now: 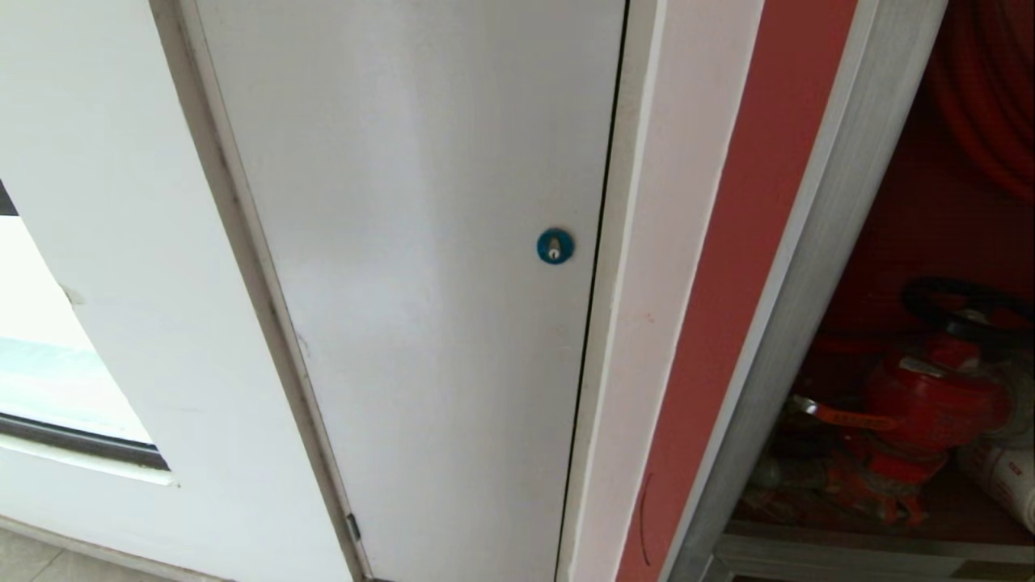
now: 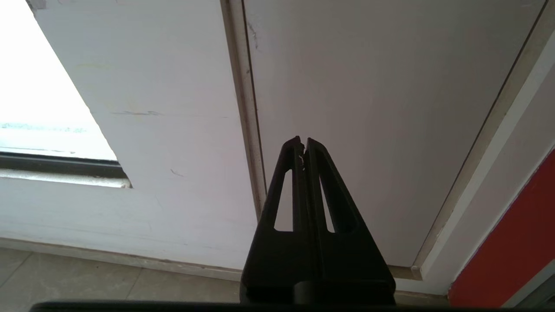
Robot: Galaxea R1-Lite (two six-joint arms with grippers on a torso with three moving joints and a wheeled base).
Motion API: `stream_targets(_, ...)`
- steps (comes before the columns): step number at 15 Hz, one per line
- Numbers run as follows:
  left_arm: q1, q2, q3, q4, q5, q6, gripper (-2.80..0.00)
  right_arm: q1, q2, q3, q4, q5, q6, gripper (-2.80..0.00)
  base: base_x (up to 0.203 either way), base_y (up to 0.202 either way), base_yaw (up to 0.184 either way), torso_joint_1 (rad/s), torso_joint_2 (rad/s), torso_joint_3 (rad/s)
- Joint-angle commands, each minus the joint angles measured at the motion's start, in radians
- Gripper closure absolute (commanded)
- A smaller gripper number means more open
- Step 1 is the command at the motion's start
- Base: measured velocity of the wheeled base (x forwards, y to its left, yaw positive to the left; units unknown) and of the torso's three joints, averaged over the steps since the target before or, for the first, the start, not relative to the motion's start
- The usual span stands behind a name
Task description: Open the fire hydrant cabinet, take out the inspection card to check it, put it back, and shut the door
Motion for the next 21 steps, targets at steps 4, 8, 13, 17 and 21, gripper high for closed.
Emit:
stream_targets(4, 0.000, 0.001, 0.006, 0.000, 0.000, 0.000, 0.00, -0.063, 0.183, -0.074, 0.065, -0.016, -0.066, 0.00, 0.000, 0.000, 0.000, 0.000, 0.00, 0.000)
stream_targets(8, 0.000, 0.001, 0.006, 0.000, 0.000, 0.000, 0.00, -0.262, 0.310, -0.133, 0.048, -0.020, -0.208, 0.00, 0.000, 0.000, 0.000, 0.000, 0.00, 0.000)
stream_targets(13, 0.000, 0.001, 0.006, 0.000, 0.000, 0.000, 0.00, -0.583, 0.386, -0.146, -0.245, 0.049, -0.746, 0.00, 0.000, 0.000, 0.000, 0.000, 0.00, 0.000)
stream_targets(17, 0.000, 0.001, 0.006, 0.000, 0.000, 0.000, 0.00, -0.909, 0.428, -0.147, -0.406, 0.358, -1.026, 0.00, 0.000, 0.000, 0.000, 0.000, 0.00, 0.000)
stream_targets(21, 0.000, 0.001, 0.006, 0.000, 0.000, 0.000, 0.00, -1.296, 0.478, -0.146, -0.484, 0.804, -1.327, 0.00, 0.000, 0.000, 0.000, 0.000, 0.00, 0.000)
